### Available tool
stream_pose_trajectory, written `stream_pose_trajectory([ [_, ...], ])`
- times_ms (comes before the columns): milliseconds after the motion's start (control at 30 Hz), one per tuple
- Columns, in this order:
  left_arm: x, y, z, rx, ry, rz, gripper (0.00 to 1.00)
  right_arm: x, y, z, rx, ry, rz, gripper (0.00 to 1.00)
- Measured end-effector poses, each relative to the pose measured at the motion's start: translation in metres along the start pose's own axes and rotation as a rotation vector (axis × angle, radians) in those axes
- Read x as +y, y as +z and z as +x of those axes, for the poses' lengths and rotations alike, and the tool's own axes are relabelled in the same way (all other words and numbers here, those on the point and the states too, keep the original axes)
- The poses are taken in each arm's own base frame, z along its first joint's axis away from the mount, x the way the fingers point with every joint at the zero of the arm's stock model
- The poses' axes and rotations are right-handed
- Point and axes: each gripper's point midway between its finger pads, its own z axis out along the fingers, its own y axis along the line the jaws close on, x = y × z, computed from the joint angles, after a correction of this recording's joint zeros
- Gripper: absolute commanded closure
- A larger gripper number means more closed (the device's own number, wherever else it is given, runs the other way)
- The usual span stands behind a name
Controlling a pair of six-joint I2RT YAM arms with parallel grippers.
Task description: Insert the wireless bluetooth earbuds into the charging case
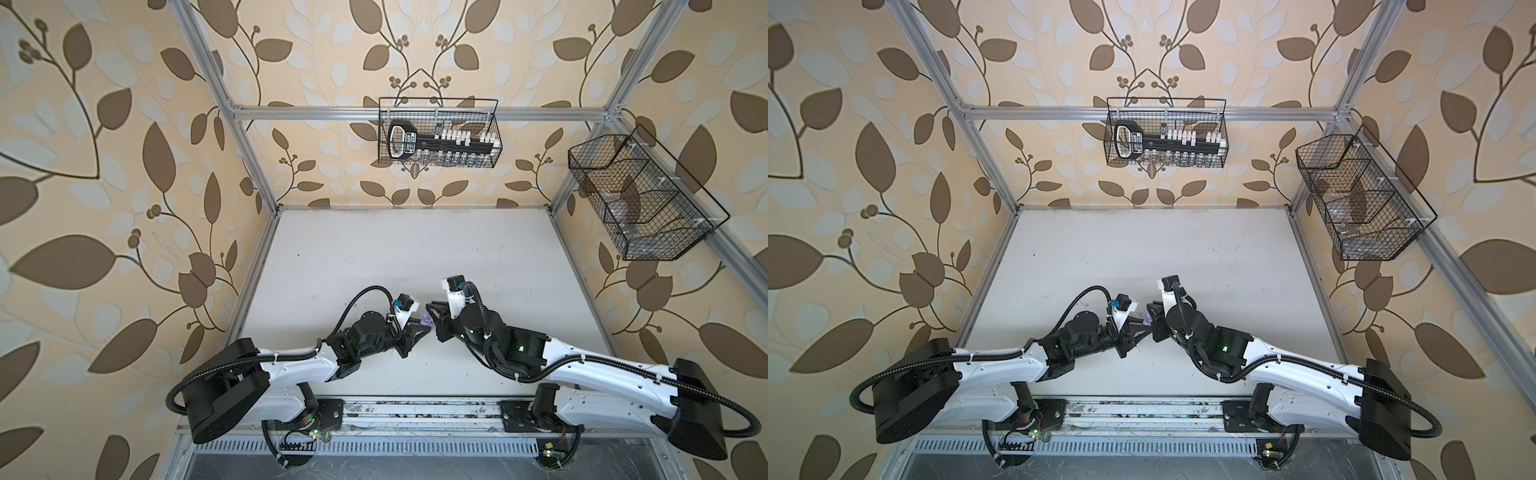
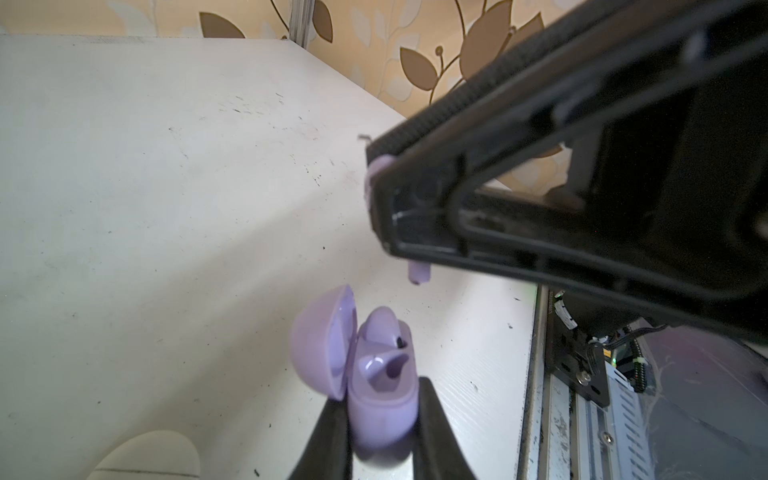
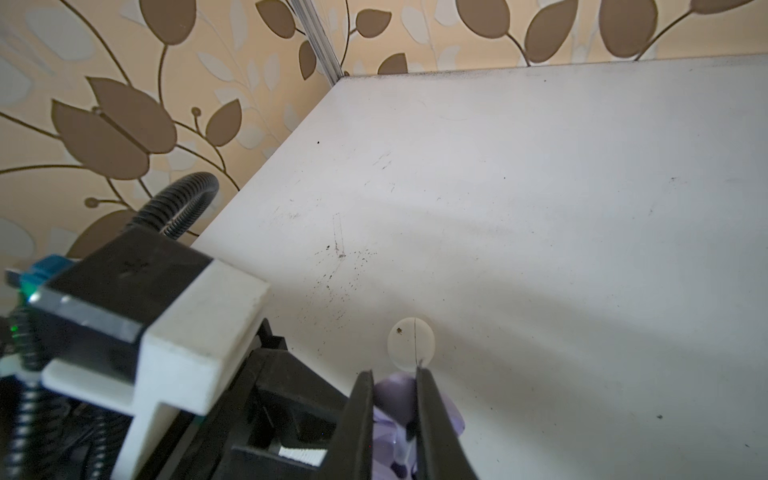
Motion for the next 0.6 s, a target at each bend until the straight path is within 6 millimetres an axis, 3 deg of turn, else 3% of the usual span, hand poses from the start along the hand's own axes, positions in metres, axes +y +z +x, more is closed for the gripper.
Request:
stream_pose_trajectory([
  [133, 0.000, 0.000, 0.000, 0.000, -0.004, 0.000, 0.99, 0.003, 0.002, 0.000, -0.008, 0.010, -0.014, 0.84],
  [367, 0.000, 0.000, 0.000, 0.000, -0.005, 0.000, 0.99, 0.001, 0.008, 0.018, 0.029, 0.004, -0.016, 0.84],
  [600, 0.000, 0.000, 0.000, 0.000, -0.005, -0.001, 0.98, 0.001, 0.009, 0.019, 0.024, 0.020, -0.023, 0.84],
])
